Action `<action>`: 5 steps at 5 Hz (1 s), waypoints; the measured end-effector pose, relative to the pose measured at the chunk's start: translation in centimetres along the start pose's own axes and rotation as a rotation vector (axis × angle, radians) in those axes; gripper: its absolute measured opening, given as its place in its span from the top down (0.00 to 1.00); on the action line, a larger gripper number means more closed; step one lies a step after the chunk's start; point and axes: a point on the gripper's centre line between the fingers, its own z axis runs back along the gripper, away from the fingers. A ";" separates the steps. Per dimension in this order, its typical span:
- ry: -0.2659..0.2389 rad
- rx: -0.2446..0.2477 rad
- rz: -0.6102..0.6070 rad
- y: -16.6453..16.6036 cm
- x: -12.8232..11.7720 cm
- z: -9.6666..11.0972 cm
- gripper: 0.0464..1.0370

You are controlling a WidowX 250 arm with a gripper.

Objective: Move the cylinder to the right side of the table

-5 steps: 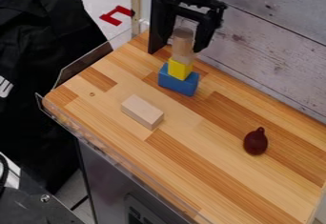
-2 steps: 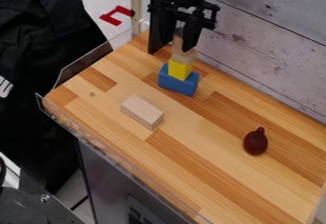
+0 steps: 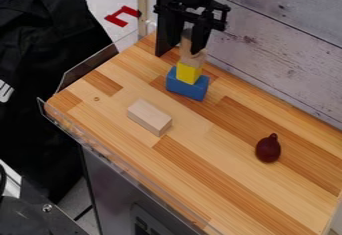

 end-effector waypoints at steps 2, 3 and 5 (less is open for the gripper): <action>-0.089 0.039 0.026 0.0 -1.9 3.4 0.55; -0.065 0.054 0.016 -0.3 -4.2 4.0 0.55; 0.014 0.041 0.020 -0.5 -7.9 2.0 0.55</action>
